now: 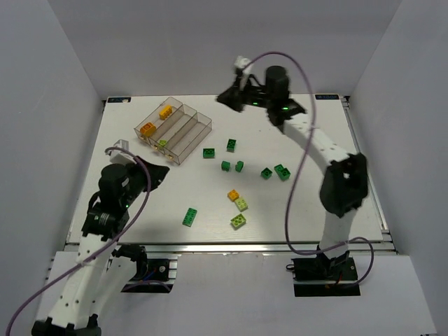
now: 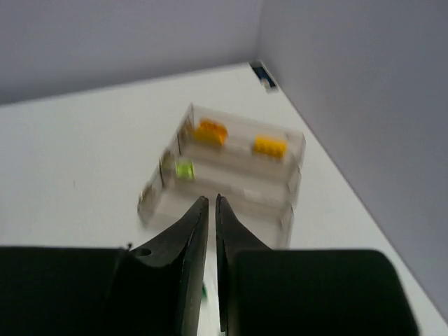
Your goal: Sort the legos into containers by color
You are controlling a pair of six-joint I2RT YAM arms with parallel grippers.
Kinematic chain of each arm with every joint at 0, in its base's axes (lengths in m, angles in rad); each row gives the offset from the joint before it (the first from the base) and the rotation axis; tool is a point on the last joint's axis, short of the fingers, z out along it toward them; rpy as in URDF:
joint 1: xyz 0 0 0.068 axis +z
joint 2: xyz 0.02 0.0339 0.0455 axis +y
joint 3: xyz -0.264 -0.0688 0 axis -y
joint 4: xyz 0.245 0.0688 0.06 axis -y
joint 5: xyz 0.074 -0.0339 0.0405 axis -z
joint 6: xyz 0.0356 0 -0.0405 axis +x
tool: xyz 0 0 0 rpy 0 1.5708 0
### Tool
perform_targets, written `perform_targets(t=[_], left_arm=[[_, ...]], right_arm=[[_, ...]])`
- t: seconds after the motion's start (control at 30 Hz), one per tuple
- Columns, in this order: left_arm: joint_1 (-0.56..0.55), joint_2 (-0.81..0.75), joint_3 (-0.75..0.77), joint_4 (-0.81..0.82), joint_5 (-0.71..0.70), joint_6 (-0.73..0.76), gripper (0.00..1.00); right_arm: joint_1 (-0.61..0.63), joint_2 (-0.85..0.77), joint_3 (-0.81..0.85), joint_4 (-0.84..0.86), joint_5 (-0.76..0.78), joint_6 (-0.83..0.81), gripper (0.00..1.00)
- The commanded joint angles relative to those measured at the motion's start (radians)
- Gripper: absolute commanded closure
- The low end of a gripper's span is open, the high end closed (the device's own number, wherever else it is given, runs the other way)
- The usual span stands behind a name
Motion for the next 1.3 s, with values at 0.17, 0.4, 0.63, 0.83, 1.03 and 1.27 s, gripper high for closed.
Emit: perform_targets(t=[0.17, 0.4, 0.63, 0.83, 1.03, 1.27], left_arm=[[-0.153, 0.297, 0.033, -0.023, 0.023, 0.033, 0.34], [-0.420, 0.654, 0.177, -0.056, -0.212, -0.051, 0.19], [-0.537, 1.027, 0.415, -0.179, -0.281, -0.300, 0.18], [-0.603, 1.223, 0.599, -0.271, -0.322, -0.479, 0.18], [-0.623, 1.314, 0.666, -0.329, -0.305, -0.614, 0.17], [-0.638, 1.409, 0.715, -0.394, -0.311, -0.687, 0.19]], right_arm=[[-0.213, -0.436, -0.391, -0.657, -0.069, -0.319, 0.26], [-0.327, -0.662, -0.647, -0.682, 0.026, -0.343, 0.11], [-0.414, -0.766, -0.764, -0.669, 0.088, -0.281, 0.15], [-0.434, -0.803, -0.816, -0.641, 0.063, -0.240, 0.24], [-0.439, -0.826, -0.840, -0.613, 0.053, -0.221, 0.25], [-0.457, -0.849, -0.863, -0.589, 0.037, -0.200, 0.25]])
